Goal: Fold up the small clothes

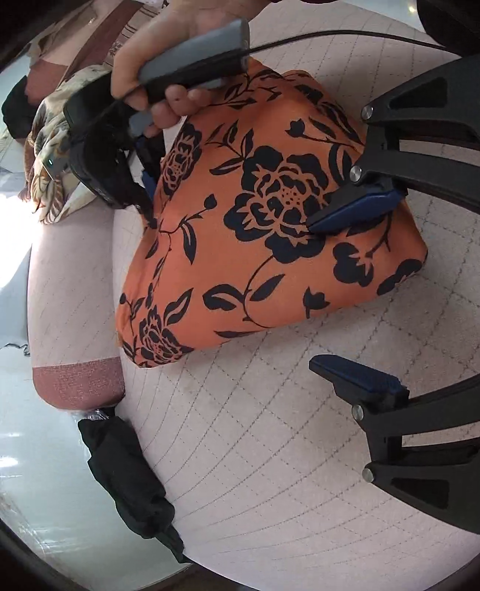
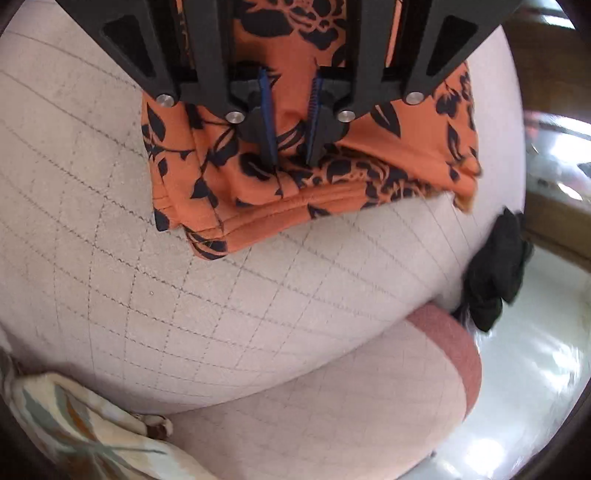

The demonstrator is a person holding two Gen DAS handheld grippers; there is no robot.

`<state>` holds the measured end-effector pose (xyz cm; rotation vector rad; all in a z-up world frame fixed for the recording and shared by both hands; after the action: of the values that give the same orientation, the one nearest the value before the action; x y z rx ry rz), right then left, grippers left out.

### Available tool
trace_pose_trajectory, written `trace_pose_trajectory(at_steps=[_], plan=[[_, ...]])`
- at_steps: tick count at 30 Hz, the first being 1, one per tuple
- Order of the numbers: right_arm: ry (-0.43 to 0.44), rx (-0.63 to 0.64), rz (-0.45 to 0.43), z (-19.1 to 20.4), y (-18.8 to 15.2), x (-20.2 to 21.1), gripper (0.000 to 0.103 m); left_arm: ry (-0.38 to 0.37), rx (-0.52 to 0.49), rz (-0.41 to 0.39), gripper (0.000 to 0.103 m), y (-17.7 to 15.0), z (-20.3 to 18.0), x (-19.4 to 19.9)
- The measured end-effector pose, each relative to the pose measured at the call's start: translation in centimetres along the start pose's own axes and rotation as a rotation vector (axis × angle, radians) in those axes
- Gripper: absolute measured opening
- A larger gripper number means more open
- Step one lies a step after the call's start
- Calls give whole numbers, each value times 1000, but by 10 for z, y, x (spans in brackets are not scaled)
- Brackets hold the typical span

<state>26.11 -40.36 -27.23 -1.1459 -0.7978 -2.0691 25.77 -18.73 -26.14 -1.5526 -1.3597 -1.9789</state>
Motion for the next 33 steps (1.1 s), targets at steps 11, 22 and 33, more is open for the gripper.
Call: trace_pose_trajectory(at_steps=[11,22,33], plan=[[-114,167,-7,-30,-132,77,22,41,7,-46,70,-11,-1,14],[-143,145,-39,-30,-175,108,24,63,-3,-62,71,-13,-3,17],[-17,136,-94,-23,-153,64,24,78,-6,-61,78,-12,-1,13]])
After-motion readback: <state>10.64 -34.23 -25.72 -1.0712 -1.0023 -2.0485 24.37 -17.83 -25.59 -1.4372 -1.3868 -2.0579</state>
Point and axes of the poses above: each gripper's, at about its wrist camera, not at the fingertips, and x roughly against the way its jaws point, z to its left, y to its top, the point moved 6 cm from there along -x, roughly the way its jaws point, and after that the axes turned 5 degrees about z, right-handed, at the moved point
